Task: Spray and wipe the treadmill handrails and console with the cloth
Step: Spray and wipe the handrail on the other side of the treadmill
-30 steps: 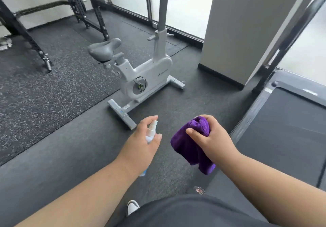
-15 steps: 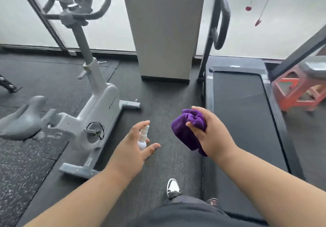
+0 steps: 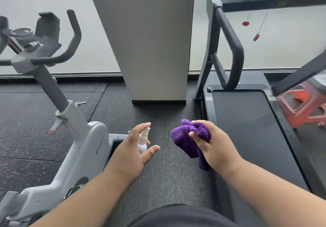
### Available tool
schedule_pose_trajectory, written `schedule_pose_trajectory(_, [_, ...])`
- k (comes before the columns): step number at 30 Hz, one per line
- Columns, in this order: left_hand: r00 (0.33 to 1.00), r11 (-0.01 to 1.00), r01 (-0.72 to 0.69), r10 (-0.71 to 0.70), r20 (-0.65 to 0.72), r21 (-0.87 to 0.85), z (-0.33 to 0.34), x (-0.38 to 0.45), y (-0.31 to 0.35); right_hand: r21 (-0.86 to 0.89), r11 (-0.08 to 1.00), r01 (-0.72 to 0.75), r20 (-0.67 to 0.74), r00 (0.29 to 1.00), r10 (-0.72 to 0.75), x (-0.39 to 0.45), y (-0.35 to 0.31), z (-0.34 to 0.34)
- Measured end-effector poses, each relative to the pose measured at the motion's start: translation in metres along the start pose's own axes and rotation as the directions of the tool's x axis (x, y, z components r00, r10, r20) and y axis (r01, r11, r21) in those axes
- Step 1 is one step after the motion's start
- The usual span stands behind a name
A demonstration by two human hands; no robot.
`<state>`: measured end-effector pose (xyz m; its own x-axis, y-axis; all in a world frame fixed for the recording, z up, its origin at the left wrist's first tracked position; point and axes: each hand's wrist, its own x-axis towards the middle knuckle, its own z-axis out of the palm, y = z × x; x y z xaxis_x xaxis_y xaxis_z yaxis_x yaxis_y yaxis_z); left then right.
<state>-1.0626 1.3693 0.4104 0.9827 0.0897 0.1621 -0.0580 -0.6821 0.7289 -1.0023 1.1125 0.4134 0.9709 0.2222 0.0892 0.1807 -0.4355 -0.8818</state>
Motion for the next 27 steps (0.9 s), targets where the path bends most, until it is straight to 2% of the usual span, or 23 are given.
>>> schedule_pose_trajectory(5, [0.997, 0.997, -0.015, 0.020, 0.073, -0.078, -0.005, 0.101, -0.029, 0.119, 0.990, -0.079, -0.094, 0.992, 0.090, 0.084, -0.005, 0.013])
schedule_pose_trajectory(8, [0.985, 0.989, -0.069, 0.089, 0.150, -0.133, 0.001, 0.170, -0.042, 0.190, 0.970, -0.151, -0.191, 0.964, 0.188, 0.132, -0.002, 0.022])
schedule_pose_trajectory(14, [0.868, 0.936, -0.240, 0.325, 0.376, -0.257, 0.009, 0.303, -0.046, 0.323, 0.915, -0.243, -0.386, 0.849, 0.362, 0.208, -0.020, 0.041])
schedule_pose_trajectory(18, [0.778, 0.896, -0.289, 0.425, 0.462, -0.337, 0.017, 0.366, -0.028, 0.488, 0.853, -0.185, -0.468, 0.770, 0.435, 0.245, -0.038, 0.045])
schedule_pose_trajectory(22, [0.743, 0.866, -0.288, 0.472, 0.474, -0.410, 0.031, 0.400, -0.006, 0.725, 0.688, -0.022, -0.498, 0.674, 0.546, 0.265, -0.051, 0.040])
schedule_pose_trajectory(25, [0.717, 0.844, -0.309, 0.509, 0.476, -0.438, 0.046, 0.414, 0.013, 0.831, 0.549, 0.090, -0.455, 0.679, 0.576, 0.273, -0.058, 0.028])
schedule_pose_trajectory(27, [0.701, 0.817, -0.353, 0.554, 0.450, -0.456, 0.053, 0.421, 0.031, 0.839, 0.524, 0.148, -0.460, 0.706, 0.538, 0.276, -0.063, 0.016])
